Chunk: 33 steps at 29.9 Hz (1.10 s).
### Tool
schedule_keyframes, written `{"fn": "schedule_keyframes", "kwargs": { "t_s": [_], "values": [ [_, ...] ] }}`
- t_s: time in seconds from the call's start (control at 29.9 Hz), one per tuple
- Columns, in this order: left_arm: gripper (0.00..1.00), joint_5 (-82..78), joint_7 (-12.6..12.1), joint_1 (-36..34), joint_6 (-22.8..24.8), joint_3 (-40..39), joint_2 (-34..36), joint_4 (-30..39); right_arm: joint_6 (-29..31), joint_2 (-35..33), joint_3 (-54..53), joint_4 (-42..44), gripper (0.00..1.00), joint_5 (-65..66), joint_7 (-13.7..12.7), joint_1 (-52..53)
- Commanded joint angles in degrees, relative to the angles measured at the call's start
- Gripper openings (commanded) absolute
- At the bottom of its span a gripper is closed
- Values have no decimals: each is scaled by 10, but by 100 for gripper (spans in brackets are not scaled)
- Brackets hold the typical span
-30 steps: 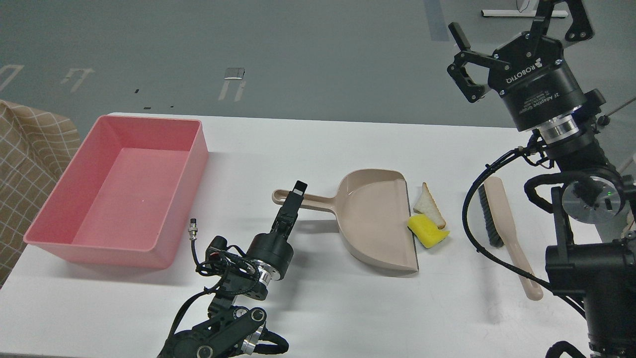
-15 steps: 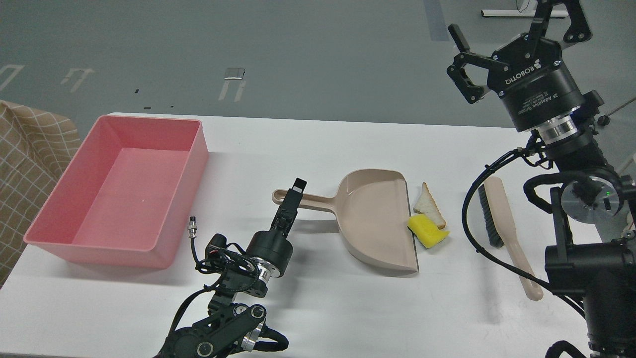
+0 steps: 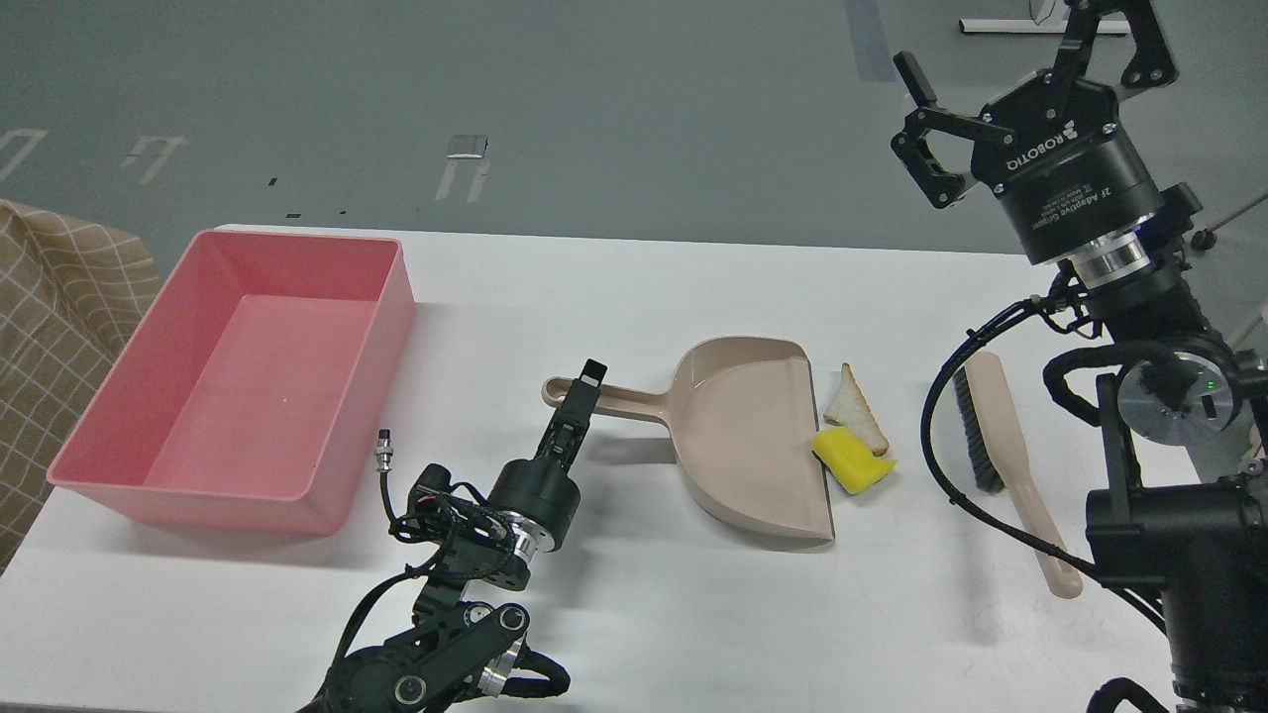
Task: Sweep and dump garbage into bin
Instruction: 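Close the left gripper on the dustpan handle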
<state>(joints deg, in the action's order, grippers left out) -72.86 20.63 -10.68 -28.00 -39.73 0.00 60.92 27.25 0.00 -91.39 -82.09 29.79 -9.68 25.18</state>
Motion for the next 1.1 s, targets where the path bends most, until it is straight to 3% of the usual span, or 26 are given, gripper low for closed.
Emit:
{"fn": "schedule_keyframes", "kwargs": {
  "t_s": [0.0, 0.57, 1.07],
  "values": [
    [46, 0, -1, 0, 0, 0, 0, -4, 0, 0, 1, 0, 100, 0, 1, 0],
    [22, 1, 0, -1, 0, -3, 0, -10, 0, 0, 0, 1, 100, 0, 1, 0],
    [22, 0, 0, -7, 0, -3, 0, -9, 2, -3, 1, -3, 100, 1, 1, 12]
  ]
}}
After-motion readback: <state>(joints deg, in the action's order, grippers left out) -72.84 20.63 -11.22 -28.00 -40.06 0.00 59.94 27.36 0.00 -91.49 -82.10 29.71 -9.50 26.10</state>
